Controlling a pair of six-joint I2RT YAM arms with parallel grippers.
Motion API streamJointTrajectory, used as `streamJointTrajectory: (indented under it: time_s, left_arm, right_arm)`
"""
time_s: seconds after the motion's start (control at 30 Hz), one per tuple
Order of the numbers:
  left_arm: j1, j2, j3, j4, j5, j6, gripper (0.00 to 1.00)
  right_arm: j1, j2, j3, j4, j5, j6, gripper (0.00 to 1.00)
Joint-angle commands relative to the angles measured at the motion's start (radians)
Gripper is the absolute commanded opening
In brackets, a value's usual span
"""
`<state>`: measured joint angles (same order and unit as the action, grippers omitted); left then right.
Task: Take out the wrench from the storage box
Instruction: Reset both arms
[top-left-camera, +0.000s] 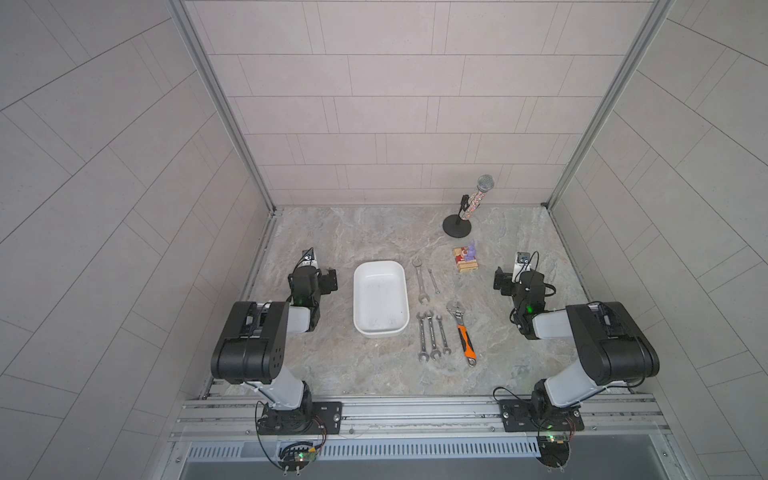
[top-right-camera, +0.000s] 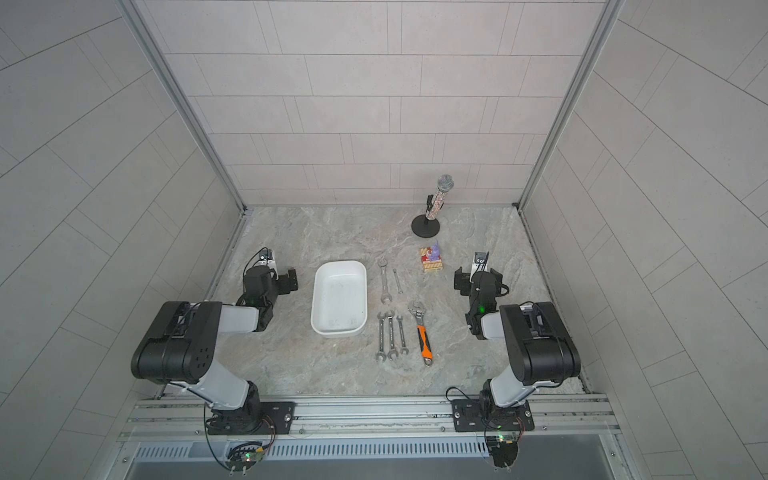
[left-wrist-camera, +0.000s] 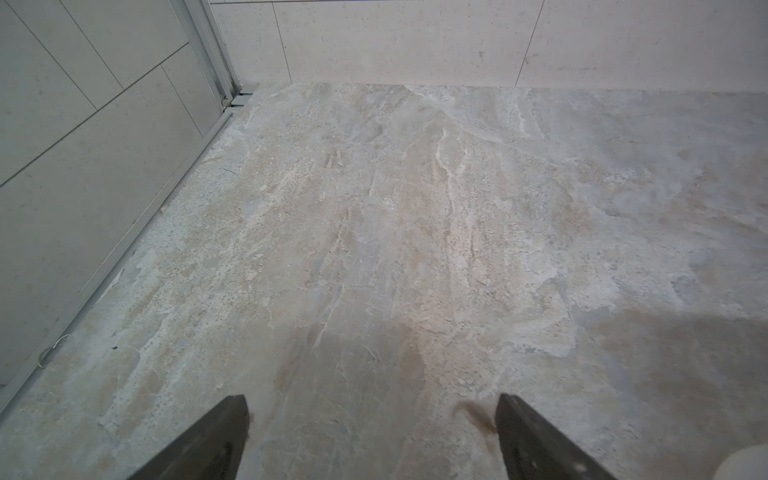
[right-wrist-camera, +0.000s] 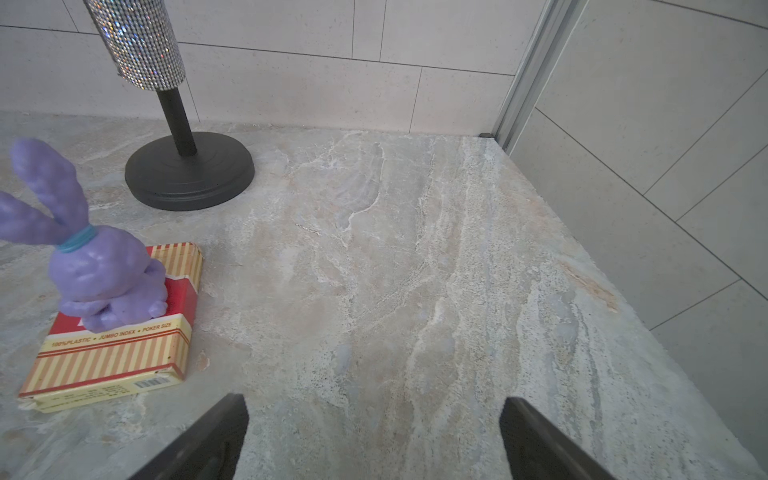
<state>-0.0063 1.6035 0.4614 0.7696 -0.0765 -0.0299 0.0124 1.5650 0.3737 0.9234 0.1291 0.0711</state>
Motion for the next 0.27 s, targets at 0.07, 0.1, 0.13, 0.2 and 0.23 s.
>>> streamJointTrajectory:
  time_s: [0.07, 0.1, 0.13, 0.2, 0.23]
  left_arm:
    - [0.005, -0.004, -0.010, 0.036, -0.010, -0.008, 1.00]
    - [0.004, -0.007, -0.013, 0.038, -0.006, -0.007, 1.00]
    - [0.005, -0.010, -0.016, 0.040, -0.005, -0.007, 1.00]
    - [0.005, -0.018, -0.023, 0.047, 0.000, -0.006, 1.00]
    - [0.005, -0.022, -0.025, 0.048, 0.003, -0.005, 1.00]
  right_arm:
    - [0.001, 0.009, 0.021, -0.025, -0.021, 0.002, 1.00]
    - [-0.001, 0.004, 0.025, -0.037, -0.022, 0.002, 1.00]
    - [0.000, 0.000, 0.023, -0.041, -0.017, 0.004, 1.00]
    - [0.000, 0.000, 0.002, 0.003, -0.015, 0.003, 1.00]
    - [0.001, -0.009, -0.004, 0.005, -0.018, -0.003, 1.00]
